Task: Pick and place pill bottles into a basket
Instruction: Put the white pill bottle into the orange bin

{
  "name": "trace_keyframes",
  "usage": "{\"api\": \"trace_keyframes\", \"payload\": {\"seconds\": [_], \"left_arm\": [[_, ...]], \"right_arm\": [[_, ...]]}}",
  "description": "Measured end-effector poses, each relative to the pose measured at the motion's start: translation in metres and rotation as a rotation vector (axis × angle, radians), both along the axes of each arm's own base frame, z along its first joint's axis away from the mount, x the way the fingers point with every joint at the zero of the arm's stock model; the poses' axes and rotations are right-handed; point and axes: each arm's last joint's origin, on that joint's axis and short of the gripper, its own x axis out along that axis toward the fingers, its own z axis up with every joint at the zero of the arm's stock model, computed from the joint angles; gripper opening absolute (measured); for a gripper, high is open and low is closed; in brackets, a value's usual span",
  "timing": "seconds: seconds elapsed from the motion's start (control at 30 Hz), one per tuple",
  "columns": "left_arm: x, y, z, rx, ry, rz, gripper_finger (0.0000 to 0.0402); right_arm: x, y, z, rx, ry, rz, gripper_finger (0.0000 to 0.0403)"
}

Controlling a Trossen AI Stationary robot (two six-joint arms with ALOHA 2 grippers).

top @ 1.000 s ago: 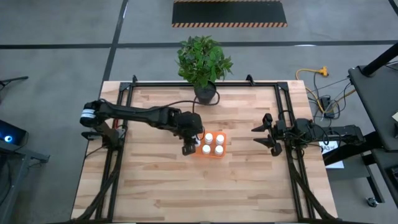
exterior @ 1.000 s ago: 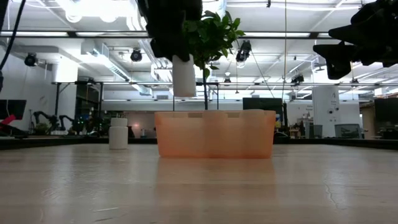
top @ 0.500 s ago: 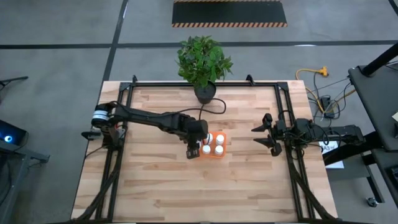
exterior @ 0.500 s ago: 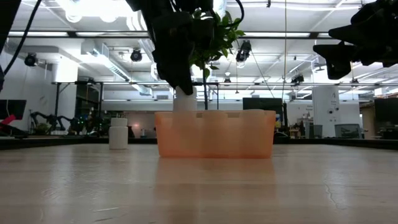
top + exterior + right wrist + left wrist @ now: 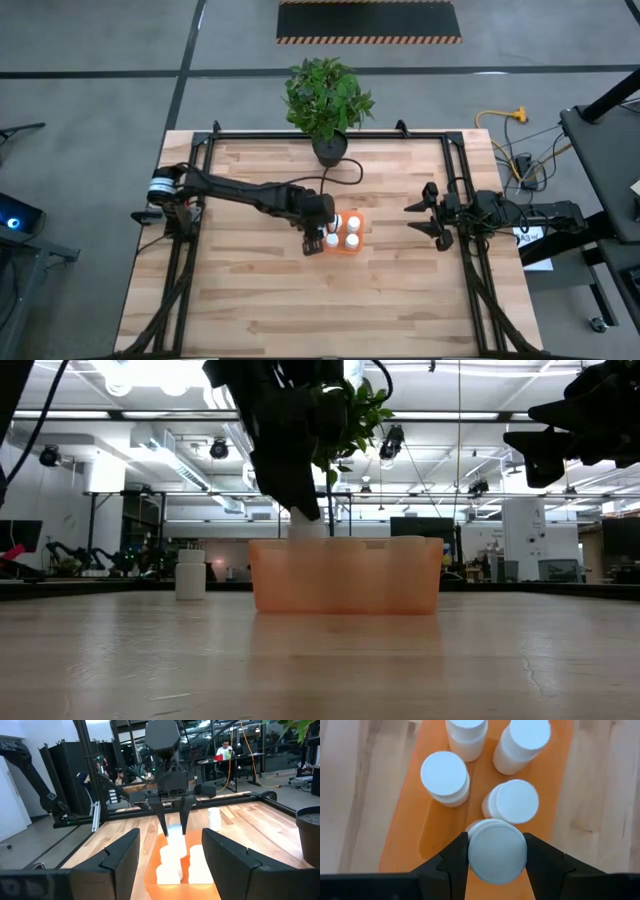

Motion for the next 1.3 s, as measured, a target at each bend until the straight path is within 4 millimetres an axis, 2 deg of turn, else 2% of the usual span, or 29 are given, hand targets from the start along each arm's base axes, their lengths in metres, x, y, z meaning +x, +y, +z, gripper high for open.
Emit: {"api": "trace_keyframes", "payload": {"seconds": [0.23, 0.6, 0.83, 1.07, 1.3], "left_arm": [[-0.006, 0.0, -0.019, -0.027, 0.067, 0.064, 0.0144], [-0.008, 0.0, -0.024, -0.029, 0.079, 0.064, 0.0145], [-0.008, -0.004, -0.025, -0.055, 0.082, 0.05, 0.019], [-0.005, -0.006, -0.018, -0.098, 0.068, 0.047, 0.0196], [-0.009, -0.006, 0.007, -0.098, -0.006, 0.046, 0.0198]], "right_arm": [[0.0, 0.0, 0.0, 0.001, 0.0, 0.0, 0.0203], [0.0, 0.0, 0.0, 0.001, 0.0, 0.0, 0.0203], [0.0, 0.0, 0.0, 0.0, 0.0, 0.0, 0.0203], [0.0, 0.0, 0.0, 0.001, 0.0, 0.0, 0.0203], [0.0, 0.0, 0.0, 0.001, 0.0, -0.001, 0.0203]]}}
